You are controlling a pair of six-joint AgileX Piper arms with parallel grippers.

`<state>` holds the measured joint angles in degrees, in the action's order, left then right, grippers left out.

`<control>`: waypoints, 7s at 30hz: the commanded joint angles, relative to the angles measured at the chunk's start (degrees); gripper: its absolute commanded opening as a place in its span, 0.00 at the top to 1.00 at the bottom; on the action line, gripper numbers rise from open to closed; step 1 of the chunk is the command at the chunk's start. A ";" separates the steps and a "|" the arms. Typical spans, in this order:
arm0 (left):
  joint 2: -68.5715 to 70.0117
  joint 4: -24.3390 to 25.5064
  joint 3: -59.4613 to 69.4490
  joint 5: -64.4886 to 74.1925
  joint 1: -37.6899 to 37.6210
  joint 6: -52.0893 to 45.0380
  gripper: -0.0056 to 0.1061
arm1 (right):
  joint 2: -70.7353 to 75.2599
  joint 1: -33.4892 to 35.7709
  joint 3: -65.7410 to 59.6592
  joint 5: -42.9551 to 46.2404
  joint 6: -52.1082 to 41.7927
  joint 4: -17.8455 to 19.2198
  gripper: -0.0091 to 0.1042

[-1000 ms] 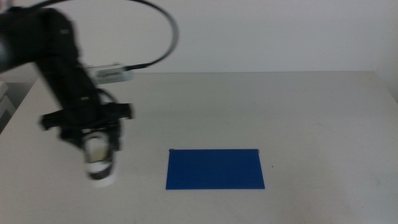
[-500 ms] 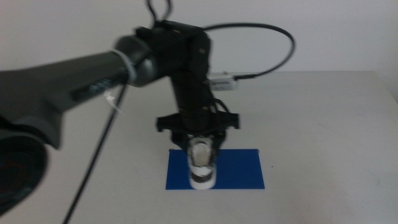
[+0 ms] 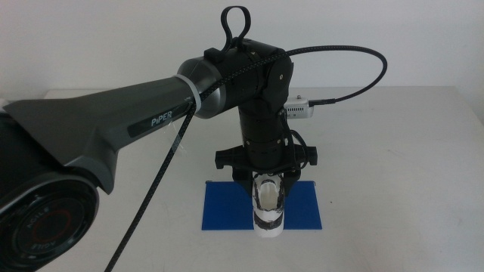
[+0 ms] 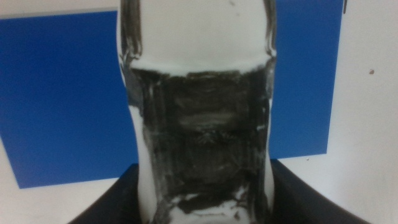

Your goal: Use one arm to grab the shoe from the table and place it on the mat.

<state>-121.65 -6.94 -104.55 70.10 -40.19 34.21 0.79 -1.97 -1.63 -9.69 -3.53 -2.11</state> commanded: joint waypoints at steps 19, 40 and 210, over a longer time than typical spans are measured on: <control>3.72 13.82 -1.79 5.35 -0.30 0.38 0.96 | 1.21 -0.27 0.54 4.54 -0.72 0.49 0.33; 3.72 5.28 -1.79 5.28 -0.35 52.43 0.96 | 1.21 -0.27 0.54 4.54 -0.72 0.49 0.33; 119.20 11.87 100.75 -72.40 42.04 -31.33 0.18 | 1.21 -0.27 0.54 4.54 -0.72 0.49 0.33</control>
<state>-3.78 5.84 -3.45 2.46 1.74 2.71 0.79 -1.97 -1.63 -9.69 -3.53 -2.11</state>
